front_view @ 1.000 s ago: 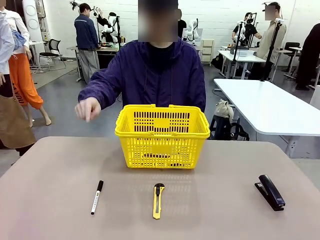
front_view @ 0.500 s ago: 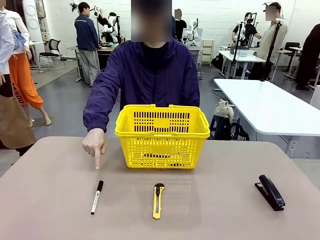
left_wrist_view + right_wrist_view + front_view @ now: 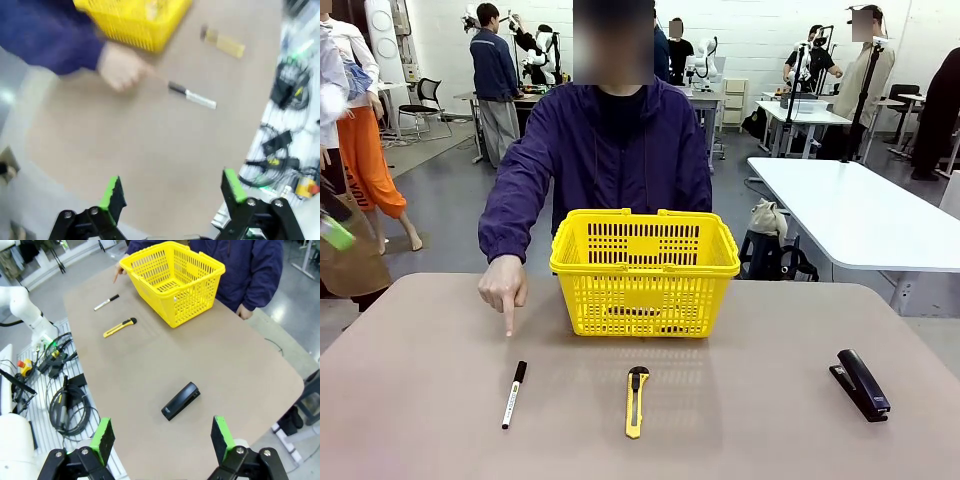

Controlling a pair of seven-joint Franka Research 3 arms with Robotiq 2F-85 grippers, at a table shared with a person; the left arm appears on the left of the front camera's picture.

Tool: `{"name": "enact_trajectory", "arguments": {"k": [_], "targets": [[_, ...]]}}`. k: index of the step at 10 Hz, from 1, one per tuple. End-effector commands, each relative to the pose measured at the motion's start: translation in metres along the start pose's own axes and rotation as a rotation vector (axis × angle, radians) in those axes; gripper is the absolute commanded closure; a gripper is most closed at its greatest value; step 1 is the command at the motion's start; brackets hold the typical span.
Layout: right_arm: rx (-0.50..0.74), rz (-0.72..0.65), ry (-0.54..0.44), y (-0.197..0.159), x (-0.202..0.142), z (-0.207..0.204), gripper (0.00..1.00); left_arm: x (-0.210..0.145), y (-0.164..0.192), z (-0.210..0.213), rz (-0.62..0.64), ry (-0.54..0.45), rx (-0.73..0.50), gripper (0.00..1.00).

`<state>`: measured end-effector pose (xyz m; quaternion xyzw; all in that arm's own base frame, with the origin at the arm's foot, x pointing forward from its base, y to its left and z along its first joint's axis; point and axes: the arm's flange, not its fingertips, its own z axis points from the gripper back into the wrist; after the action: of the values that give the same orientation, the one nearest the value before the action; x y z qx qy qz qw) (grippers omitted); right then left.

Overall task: Place the items the person wants into the basket.
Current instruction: Pick up the item the person points to and place it in the Market Basket.

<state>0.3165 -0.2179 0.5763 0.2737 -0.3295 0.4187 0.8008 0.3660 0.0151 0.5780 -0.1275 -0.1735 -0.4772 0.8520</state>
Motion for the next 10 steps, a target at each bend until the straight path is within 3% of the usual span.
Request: {"name": "enact_trajectory", "arguments": {"k": [1,2,5,10], "targets": [[0.006,0.012,-0.032,-0.001,-0.001,0.0,0.0,0.036,-0.041,-0.045,0.113,0.195,0.044,0.0],[0.006,0.012,-0.032,-0.001,-0.001,0.0,0.0,0.049,-0.071,-0.081,0.164,0.276,0.171,0.0],[0.006,0.012,-0.032,-0.001,-0.001,0.0,0.0,0.067,-0.131,-0.151,0.242,0.302,0.31,0.0],[0.006,0.012,-0.032,-0.001,-0.001,0.0,0.0,0.078,-0.101,-0.19,0.569,0.2,0.32,0.0]]}}
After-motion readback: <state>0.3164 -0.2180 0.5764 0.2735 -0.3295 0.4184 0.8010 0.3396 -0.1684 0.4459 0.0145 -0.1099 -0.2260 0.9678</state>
